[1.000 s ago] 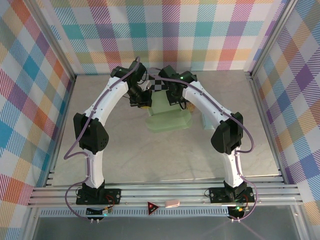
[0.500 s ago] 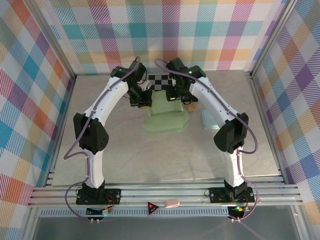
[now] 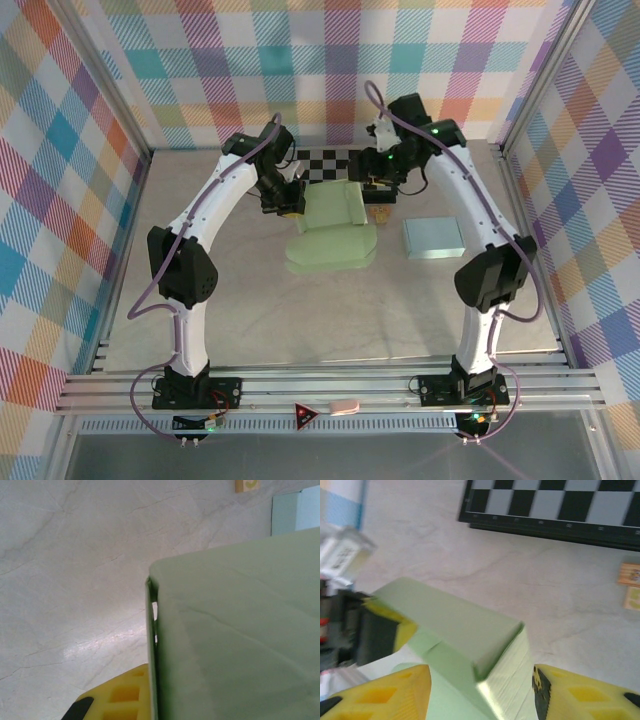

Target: Fold the paper box

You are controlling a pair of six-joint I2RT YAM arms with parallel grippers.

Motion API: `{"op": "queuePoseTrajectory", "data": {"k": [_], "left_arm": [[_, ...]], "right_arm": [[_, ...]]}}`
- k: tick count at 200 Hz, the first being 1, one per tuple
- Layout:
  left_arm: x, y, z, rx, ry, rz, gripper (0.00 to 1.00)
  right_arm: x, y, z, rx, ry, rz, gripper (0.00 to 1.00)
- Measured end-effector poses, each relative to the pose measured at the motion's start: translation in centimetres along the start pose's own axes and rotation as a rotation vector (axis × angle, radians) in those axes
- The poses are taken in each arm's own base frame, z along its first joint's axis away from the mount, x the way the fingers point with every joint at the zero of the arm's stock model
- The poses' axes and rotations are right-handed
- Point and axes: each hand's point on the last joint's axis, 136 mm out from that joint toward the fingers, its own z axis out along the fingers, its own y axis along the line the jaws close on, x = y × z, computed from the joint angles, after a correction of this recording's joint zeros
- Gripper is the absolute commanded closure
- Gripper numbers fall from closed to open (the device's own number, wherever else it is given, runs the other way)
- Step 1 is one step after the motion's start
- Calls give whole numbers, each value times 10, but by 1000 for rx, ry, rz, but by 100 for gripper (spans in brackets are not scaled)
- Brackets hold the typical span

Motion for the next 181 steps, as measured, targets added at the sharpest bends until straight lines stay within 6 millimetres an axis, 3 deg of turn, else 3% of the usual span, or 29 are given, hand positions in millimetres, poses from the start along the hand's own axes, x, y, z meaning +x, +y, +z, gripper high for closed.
{"op": "queuePoseTrajectory", "data": {"k": [37,85,181], "left_arm": [[0,0,0,1,0,0,100],[-1,-2,-1,6,-4,2,100],[-4,-3,-2,10,-6,4,100]], "right_arm": [[5,-1,-15,-166,-5,14,62],[26,-15,6,-206,60,17,62],[23,-11,18,-189,52,-55,75]]}}
